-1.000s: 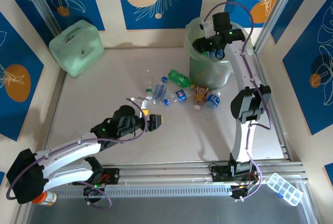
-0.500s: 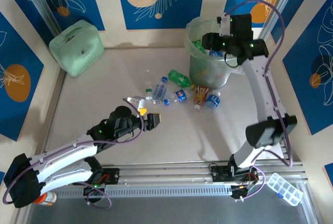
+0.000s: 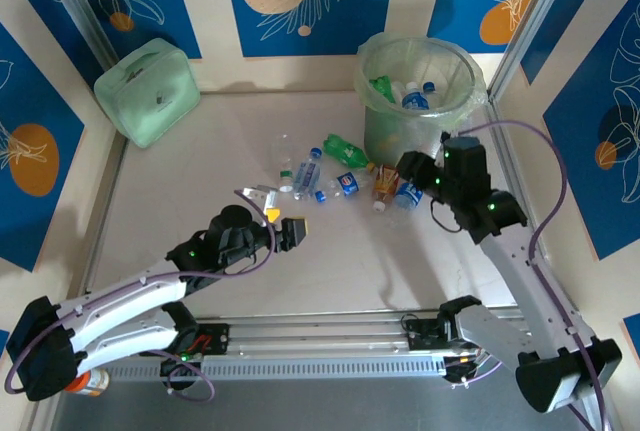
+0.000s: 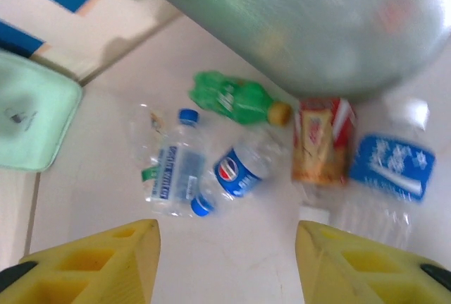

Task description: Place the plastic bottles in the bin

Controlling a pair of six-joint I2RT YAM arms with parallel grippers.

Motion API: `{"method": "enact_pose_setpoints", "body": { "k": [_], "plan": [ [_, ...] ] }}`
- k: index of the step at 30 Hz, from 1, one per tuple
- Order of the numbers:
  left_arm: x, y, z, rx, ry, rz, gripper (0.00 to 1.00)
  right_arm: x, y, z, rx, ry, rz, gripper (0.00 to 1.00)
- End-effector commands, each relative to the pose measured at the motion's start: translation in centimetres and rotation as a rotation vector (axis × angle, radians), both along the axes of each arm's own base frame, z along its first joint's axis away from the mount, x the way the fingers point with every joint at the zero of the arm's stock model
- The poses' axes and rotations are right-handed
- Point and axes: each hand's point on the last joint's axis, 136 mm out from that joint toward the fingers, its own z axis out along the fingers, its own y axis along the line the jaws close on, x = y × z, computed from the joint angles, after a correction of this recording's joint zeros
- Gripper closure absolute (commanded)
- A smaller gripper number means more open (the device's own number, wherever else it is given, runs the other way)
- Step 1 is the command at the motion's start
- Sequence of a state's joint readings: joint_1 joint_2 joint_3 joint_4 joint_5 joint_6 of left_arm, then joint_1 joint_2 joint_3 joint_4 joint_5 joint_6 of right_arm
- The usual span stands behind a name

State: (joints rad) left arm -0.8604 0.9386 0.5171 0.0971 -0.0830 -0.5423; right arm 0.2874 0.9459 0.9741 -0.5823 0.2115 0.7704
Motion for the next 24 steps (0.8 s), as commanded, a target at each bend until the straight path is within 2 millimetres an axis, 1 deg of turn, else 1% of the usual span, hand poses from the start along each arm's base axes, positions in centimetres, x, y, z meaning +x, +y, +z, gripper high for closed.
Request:
{"method": "enact_pose_setpoints", "body": {
  "k": [1, 3, 5, 9, 11, 14, 18, 21, 24],
  "plan": [
    [0.0, -0.2, -0.6, 0.011, 0.002, 0.001, 0.17, 0.1, -1.1, -4.3, 0.035, 0.092, -0.135, 0.38],
    [0.1, -0.2, -0.7, 0.017, 0.003, 0.003, 0.17, 0.2, -1.6, -6.9, 0.032, 0.147, -0.165, 0.32],
    [0.2, -0.1, -1.0, 0.026, 0.004, 0.008, 0.17, 0.7, -1.7, -8.8, 0.04, 0.19, -0.178, 0.29],
    [0.4, 0.0, -1.3, 0.041, 0.004, 0.018, 0.16, 1.7, -1.7, -11.9, 0.046, 0.261, -0.204, 0.25],
    [0.4, 0.0, -1.4, 0.044, 0.005, 0.016, 0.16, 2.5, -1.6, -12.9, 0.044, 0.274, -0.201, 0.25],
    [0.5, 0.0, -1.4, 0.049, 0.004, 0.016, 0.16, 3.0, -2.2, -14.4, 0.034, 0.308, -0.238, 0.24],
    [0.5, 0.0, -1.5, 0.053, 0.002, 0.021, 0.16, 2.9, -3.6, -16.5, 0.028, 0.334, -0.301, 0.24],
    [0.5, -0.1, -1.6, 0.054, 0.006, 0.017, 0.16, 2.6, -4.0, -17.2, 0.027, 0.338, -0.313, 0.24],
    [0.5, -0.3, -1.7, 0.054, 0.011, 0.01, 0.16, 2.7, -3.8, -17.6, 0.027, 0.336, -0.309, 0.24]
  ]
}}
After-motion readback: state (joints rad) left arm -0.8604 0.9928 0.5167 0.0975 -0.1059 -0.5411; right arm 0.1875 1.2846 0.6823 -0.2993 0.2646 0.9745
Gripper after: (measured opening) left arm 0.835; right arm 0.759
